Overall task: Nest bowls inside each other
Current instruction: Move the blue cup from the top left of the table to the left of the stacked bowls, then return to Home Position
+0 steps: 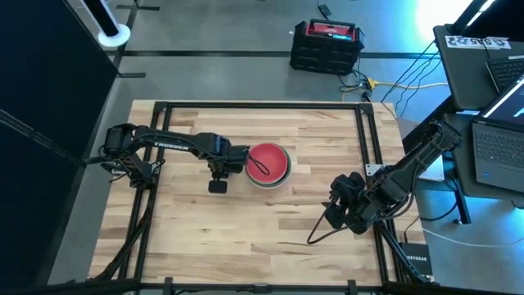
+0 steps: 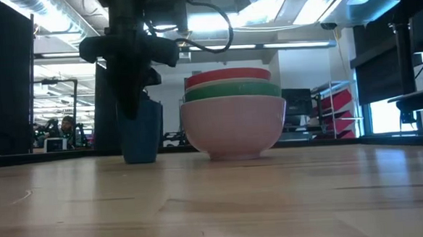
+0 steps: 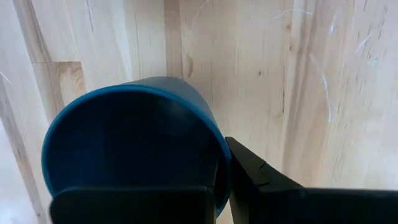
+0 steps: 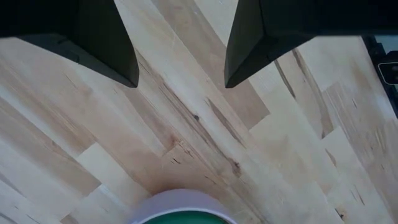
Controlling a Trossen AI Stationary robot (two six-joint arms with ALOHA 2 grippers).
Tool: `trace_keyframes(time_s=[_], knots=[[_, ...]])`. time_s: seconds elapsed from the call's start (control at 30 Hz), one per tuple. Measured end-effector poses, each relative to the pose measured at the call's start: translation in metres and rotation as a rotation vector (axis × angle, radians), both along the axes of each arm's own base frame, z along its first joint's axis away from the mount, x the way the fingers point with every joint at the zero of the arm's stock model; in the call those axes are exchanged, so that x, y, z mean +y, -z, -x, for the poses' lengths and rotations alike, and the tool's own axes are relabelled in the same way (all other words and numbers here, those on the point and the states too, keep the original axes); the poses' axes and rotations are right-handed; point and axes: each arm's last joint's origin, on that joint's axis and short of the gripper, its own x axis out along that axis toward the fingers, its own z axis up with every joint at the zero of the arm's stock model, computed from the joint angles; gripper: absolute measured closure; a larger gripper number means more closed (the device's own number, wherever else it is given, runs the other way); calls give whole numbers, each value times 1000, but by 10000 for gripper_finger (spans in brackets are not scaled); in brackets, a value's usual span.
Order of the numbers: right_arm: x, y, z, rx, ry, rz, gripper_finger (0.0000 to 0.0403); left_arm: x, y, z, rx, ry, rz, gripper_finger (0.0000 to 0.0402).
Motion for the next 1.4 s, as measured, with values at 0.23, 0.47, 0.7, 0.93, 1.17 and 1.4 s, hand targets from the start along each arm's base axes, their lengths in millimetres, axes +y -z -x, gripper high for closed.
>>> trace_keyframes(time_s=[0.23, 0.47, 0.7, 0.93, 1.17, 1.4], knots=[[0, 0, 0, 1, 0, 0, 180, 0, -5, -2, -2, 3, 9, 360], [0, 0, 0, 3, 0, 1, 180, 0, -14, 0, 32, -2, 12, 326], [-1, 0, 1, 7, -2, 10, 191, -4, -69, 22, -32, -62, -11, 344], [-1, 1, 1, 12, -5, 21, 210, -11, -137, 78, -222, -172, -38, 384], [-2, 0, 1, 1, 5, 36, 252, -18, -156, 163, -460, -272, 1, 401], [-7, -1, -7, -74, 126, 2, 328, -19, -105, 227, -715, -335, 72, 401]])
